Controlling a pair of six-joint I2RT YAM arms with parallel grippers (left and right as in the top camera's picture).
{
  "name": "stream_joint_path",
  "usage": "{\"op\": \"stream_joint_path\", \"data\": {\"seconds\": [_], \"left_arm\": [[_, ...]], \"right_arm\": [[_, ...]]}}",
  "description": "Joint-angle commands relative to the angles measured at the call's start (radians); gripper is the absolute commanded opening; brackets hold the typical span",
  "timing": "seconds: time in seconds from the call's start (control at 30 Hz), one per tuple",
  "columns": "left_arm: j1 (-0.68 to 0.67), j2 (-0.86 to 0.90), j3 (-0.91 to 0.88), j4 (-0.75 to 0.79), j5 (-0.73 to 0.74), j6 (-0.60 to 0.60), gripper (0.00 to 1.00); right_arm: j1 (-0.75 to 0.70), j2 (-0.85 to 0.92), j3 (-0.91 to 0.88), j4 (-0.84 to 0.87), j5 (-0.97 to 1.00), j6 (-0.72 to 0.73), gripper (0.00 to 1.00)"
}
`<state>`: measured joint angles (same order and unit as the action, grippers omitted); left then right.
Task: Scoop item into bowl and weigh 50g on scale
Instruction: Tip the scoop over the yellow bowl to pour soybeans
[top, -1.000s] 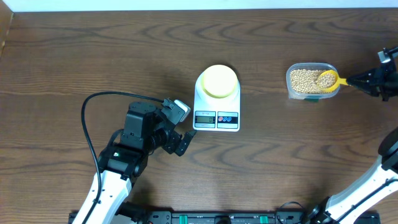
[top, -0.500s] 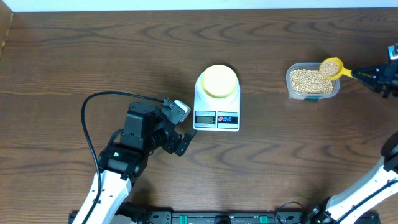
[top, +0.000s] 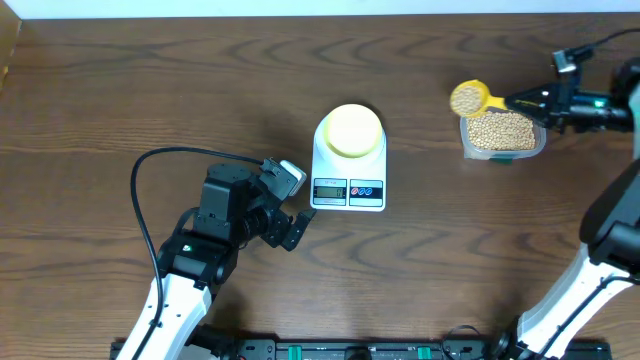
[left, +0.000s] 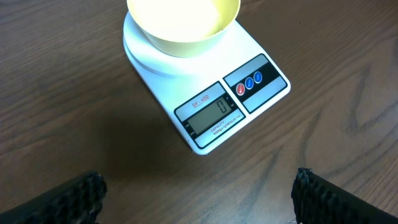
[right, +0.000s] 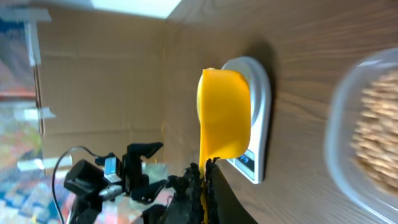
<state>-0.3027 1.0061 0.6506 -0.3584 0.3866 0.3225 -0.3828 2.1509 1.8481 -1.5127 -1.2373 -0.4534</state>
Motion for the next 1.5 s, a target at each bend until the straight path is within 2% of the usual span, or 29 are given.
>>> {"op": "stream_joint_path", "data": {"seconds": [0.0,0.07,0.13,0.37,0.53,0.7,1.0,1.47], "left_arm": [[0.004,0.001,0.003,0.001,-0.006,0.014,0.98],[0.004,0.001,0.003,0.001,-0.006,0.014,0.98],[0.004,0.001,0.003,0.001,-0.006,0.014,0.98],[0.004,0.001,0.003,0.001,-0.006,0.014,0.98],[0.004,0.001,0.003,0.001,-0.006,0.014,0.98],[0.004,0.001,0.003,0.001,-0.006,0.014,0.97],[0.004,0.001,0.003,0.001,-0.006,0.014,0.98],[0.004,0.001,0.003,0.001,-0.006,0.014,0.98]], "right_arm": [[0.082,0.011,-0.006,0.031,-0.048,0.041,0.01],[0.124,0.011,-0.006,0.086,-0.026,0.101,0.01],[0.179,0.011,-0.005,0.186,0.024,0.229,0.01],[0.309,0.011,0.019,0.367,0.024,0.434,0.01],[0.386,0.011,0.024,0.436,0.058,0.510,0.01],[0.455,0.007,0.033,0.431,0.218,0.574,0.01],[0.568,0.007,0.225,0.319,0.513,0.579,0.01],[0.636,0.007,0.323,0.221,0.712,0.500,0.01]]}}
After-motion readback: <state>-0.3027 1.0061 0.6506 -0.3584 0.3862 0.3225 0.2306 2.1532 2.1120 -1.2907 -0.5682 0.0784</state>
